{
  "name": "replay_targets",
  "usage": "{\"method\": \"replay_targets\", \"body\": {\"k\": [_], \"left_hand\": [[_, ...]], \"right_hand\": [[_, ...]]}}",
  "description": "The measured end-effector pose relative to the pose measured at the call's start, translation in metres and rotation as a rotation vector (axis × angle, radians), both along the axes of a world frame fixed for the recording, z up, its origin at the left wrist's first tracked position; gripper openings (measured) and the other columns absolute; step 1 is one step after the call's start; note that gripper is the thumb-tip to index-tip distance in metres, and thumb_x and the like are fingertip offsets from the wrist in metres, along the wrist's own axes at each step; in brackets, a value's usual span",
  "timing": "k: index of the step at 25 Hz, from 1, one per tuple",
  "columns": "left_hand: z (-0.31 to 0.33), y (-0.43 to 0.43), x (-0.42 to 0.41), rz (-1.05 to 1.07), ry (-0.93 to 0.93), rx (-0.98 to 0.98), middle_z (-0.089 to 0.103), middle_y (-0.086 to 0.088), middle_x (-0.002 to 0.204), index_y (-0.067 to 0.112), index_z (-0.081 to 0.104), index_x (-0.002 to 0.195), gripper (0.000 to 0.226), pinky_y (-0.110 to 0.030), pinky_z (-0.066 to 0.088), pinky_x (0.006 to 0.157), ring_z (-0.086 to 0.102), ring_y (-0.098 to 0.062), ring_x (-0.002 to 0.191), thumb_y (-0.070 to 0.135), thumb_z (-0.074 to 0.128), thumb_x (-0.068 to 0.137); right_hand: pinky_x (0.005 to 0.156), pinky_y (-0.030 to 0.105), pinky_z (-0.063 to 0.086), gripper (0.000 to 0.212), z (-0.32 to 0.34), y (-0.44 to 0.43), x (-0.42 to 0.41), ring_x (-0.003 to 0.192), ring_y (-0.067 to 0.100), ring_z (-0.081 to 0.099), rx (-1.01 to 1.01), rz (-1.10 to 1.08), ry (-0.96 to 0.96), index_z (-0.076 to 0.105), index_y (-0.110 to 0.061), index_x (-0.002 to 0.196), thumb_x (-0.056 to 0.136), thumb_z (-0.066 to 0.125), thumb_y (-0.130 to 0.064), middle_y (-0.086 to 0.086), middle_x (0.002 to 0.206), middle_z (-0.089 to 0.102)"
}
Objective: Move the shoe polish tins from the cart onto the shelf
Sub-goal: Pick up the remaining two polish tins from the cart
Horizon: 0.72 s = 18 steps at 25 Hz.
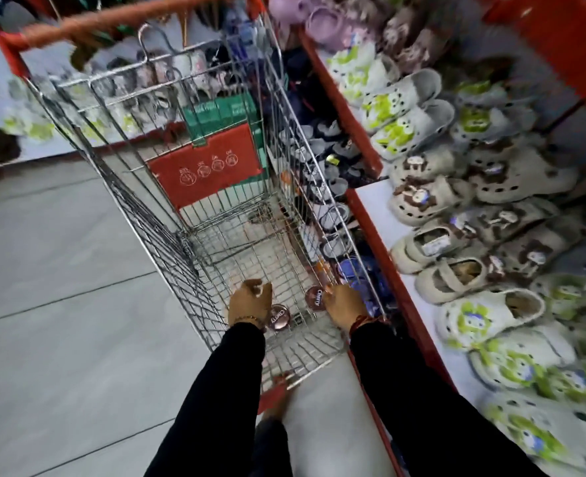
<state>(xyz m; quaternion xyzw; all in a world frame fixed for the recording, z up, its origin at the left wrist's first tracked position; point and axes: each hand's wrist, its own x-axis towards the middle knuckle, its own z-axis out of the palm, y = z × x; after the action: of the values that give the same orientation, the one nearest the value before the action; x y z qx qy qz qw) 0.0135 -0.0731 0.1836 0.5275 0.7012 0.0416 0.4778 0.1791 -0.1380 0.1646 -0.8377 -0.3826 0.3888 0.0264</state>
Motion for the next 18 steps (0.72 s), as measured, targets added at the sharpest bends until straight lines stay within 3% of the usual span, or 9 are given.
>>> {"method": "replay_targets", "body": {"k": [3, 6, 10, 13, 18], "left_hand": [[-0.069, 0.005, 0.007, -0.004, 0.064, -0.174, 0.067, -0.013, 0.131, 0.009, 0.064, 0.127, 0.043, -0.029, 0.045, 0.101, 0.061, -0.030, 0.125, 0.033, 0.061, 0.092], [-0.122, 0.002, 0.008, -0.021, 0.122, -0.264, 0.067, -0.016, 0.129, 0.006, 0.064, 0.126, 0.047, -0.032, 0.046, 0.101, 0.060, -0.033, 0.124, 0.032, 0.068, 0.086], [-0.162, -0.003, 0.015, -0.029, 0.197, -0.274, 0.066, -0.020, 0.124, 0.002, 0.062, 0.122, 0.049, -0.036, 0.049, 0.093, 0.061, -0.036, 0.120, 0.036, 0.068, 0.086], [-0.179, -0.011, 0.017, 0.016, 0.197, -0.247, 0.067, -0.020, 0.119, 0.004, 0.062, 0.119, 0.060, -0.037, 0.051, 0.090, 0.063, -0.035, 0.115, 0.044, 0.076, 0.076], [-0.184, -0.014, 0.018, 0.214, 0.125, -0.216, 0.065, -0.019, 0.123, 0.006, 0.056, 0.125, 0.072, -0.038, 0.050, 0.094, 0.064, -0.035, 0.113, 0.036, 0.086, 0.067]], "right_hand": [[0.101, 0.037, 0.047, 0.040, -0.057, 0.015, 0.005, 0.120, 0.034, 0.061, -0.081, -0.027, 0.015, 0.060, -0.005, 0.128, 0.093, 0.054, -0.022, 0.019, 0.129, 0.065], [0.106, 0.032, 0.036, 0.046, -0.097, 0.023, 0.002, 0.131, 0.032, 0.053, -0.080, -0.108, 0.010, 0.049, -0.007, 0.140, 0.096, 0.051, -0.020, 0.018, 0.140, 0.057], [0.112, 0.042, 0.033, 0.072, -0.141, 0.034, -0.011, 0.136, 0.046, 0.040, -0.075, -0.210, 0.070, 0.034, 0.016, 0.139, 0.090, 0.044, -0.035, 0.040, 0.146, 0.034], [0.104, 0.041, 0.041, 0.055, -0.154, 0.039, -0.014, 0.134, 0.040, 0.046, -0.163, -0.255, -0.047, 0.032, 0.007, 0.143, 0.098, 0.043, -0.022, 0.027, 0.149, 0.037], [0.096, 0.043, 0.046, 0.056, -0.159, 0.038, -0.015, 0.121, 0.042, 0.055, -0.128, -0.263, -0.103, 0.031, -0.001, 0.143, 0.096, 0.052, -0.024, 0.023, 0.145, 0.038]]}}
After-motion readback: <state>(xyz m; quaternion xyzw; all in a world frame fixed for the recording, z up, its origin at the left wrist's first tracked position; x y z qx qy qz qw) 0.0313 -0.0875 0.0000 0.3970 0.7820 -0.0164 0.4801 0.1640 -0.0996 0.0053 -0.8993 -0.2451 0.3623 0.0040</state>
